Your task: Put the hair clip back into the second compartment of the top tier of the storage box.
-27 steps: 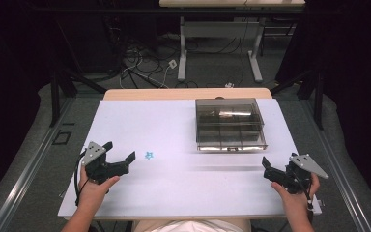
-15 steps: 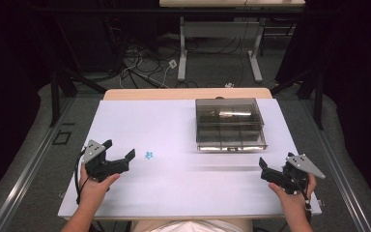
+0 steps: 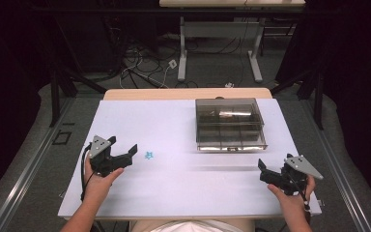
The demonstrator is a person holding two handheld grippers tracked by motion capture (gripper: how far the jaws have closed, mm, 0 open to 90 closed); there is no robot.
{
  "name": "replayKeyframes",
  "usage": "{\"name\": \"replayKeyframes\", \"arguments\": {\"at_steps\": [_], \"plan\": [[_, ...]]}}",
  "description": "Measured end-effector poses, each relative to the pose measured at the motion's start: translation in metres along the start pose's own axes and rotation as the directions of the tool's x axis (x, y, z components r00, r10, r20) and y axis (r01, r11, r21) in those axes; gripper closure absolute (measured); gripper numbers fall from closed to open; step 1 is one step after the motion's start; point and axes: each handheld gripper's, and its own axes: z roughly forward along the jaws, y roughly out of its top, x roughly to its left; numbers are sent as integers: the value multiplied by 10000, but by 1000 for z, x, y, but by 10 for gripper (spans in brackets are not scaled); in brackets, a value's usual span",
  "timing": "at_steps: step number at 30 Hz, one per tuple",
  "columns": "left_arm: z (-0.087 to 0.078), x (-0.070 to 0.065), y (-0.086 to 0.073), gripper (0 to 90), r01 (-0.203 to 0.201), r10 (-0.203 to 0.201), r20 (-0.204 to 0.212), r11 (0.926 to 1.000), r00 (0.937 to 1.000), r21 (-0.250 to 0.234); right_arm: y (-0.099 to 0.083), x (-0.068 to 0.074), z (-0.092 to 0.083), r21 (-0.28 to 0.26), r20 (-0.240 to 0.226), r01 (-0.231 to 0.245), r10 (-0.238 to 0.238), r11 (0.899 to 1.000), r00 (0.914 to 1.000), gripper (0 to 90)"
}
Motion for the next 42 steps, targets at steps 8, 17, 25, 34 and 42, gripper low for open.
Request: {"name": "replayKeyframes", "arguments": {"at_steps": [8, 17, 25, 34, 42], "plan": [[7, -1, 1, 153, 51, -50, -97, 9999, 9999, 141, -1, 1, 0, 54, -41, 40, -39, 10000, 10000, 3], [21, -5, 5, 161, -72, 78, -254, 9997, 9996, 247, -2, 2, 1, 152, -33, 55, -54, 9999, 10000, 7], [32, -7, 8, 188, 8, 3, -273, 9991, 9996, 416, -2, 2, 1, 182, -111, 12, -10, 9998, 9999, 13], [37, -4, 7, 250, 391, -373, -309, 9974, 9988, 601, -3, 2, 2, 210, -127, 26, -23, 9998, 9999, 16], [44, -2, 5, 302, 512, -477, -420, 9948, 9980, 876, -3, 2, 3, 264, -141, -20, 24, 9996, 9999, 22]]}}
